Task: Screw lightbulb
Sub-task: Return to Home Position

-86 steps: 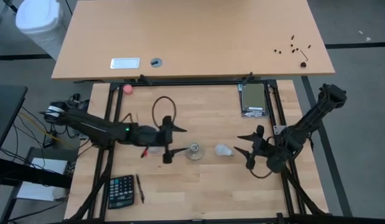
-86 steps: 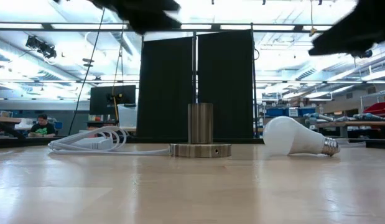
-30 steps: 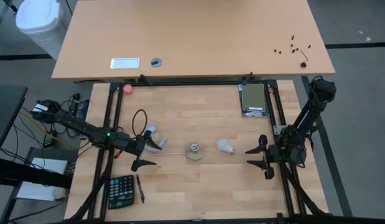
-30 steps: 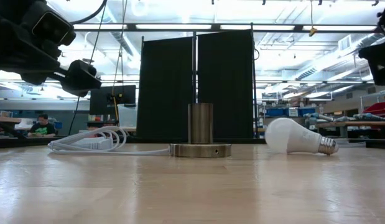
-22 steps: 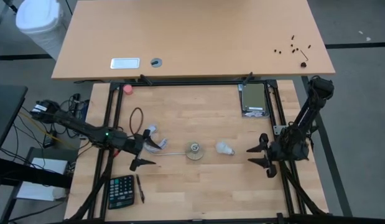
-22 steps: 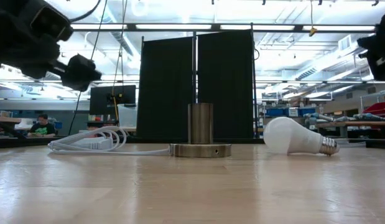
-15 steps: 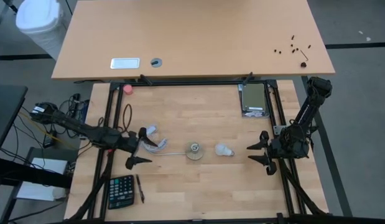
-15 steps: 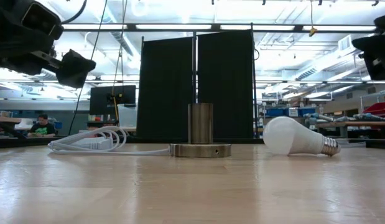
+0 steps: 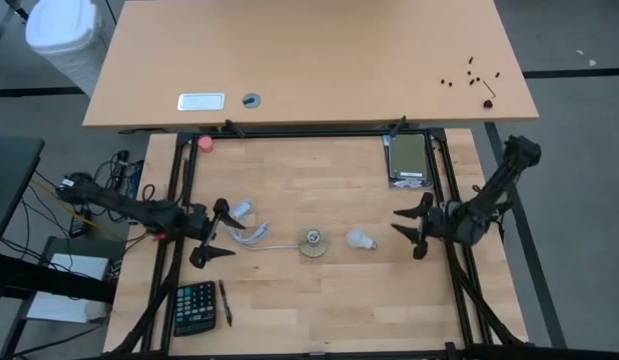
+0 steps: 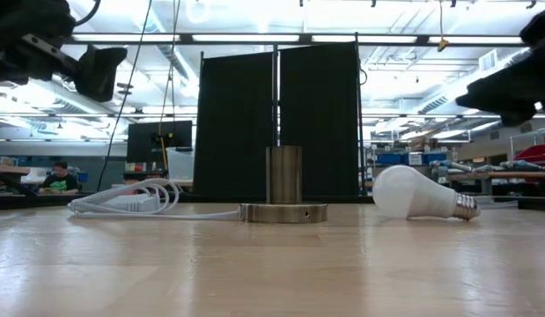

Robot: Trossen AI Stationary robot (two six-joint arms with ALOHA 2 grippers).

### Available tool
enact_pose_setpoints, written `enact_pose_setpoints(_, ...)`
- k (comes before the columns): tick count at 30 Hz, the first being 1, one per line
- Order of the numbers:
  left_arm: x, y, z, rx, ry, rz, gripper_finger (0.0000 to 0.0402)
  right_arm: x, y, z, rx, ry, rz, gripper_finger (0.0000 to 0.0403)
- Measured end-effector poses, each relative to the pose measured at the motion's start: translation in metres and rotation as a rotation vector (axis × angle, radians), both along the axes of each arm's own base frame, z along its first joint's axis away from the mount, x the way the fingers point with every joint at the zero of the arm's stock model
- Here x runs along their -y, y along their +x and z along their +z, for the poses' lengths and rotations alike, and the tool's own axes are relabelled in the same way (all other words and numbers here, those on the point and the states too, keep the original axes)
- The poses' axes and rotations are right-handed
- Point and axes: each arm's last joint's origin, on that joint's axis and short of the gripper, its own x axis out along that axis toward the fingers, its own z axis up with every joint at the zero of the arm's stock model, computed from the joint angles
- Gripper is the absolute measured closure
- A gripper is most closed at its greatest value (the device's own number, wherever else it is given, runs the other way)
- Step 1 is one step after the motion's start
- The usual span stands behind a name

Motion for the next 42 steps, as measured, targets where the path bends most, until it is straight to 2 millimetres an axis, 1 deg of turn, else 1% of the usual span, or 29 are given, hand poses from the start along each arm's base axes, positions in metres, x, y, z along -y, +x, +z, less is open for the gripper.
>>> enact_pose_setpoints(6,-0.003,-0.008,-0.003,-0.026,0.008,0.0,0.0048,0.017,0.003,0.006,0.055,0.051,-0.144,0.0204)
enact_pose_setpoints(11,-0.005,-0.014,-0.008,-0.064,0.021,0.0,0.0048,0.031,0.004,0.004,0.045,0.037,-0.274,0.0204)
enact_pose_setpoints(14,-0.006,-0.017,-0.01,-0.078,0.026,0.0,0.0048,0.04,0.005,0.006,0.067,0.05,-0.357,0.0204)
enact_pose_setpoints(17,-0.007,-0.019,-0.009,-0.054,0.017,0.004,0.0048,0.049,0.005,0.008,0.091,0.062,-0.445,0.0204)
enact_pose_setpoints(25,-0.01,-0.018,-0.008,-0.047,0.014,0.046,0.0048,0.075,-0.005,0.018,0.238,0.119,-0.713,0.0204)
enact_pose_setpoints(29,-0.013,-0.018,-0.008,-0.047,0.013,0.076,0.0048,0.087,-0.009,0.02,0.268,0.11,-0.862,0.0204)
enact_pose_setpoints(35,-0.018,-0.016,-0.009,-0.058,0.015,0.128,0.0048,0.099,-0.014,0.018,0.256,0.082,-1.015,0.0204)
enact_pose_setpoints(42,-0.023,-0.016,-0.009,-0.061,0.014,0.173,0.0048,0.104,-0.017,0.018,0.262,0.075,-1.081,0.0204)
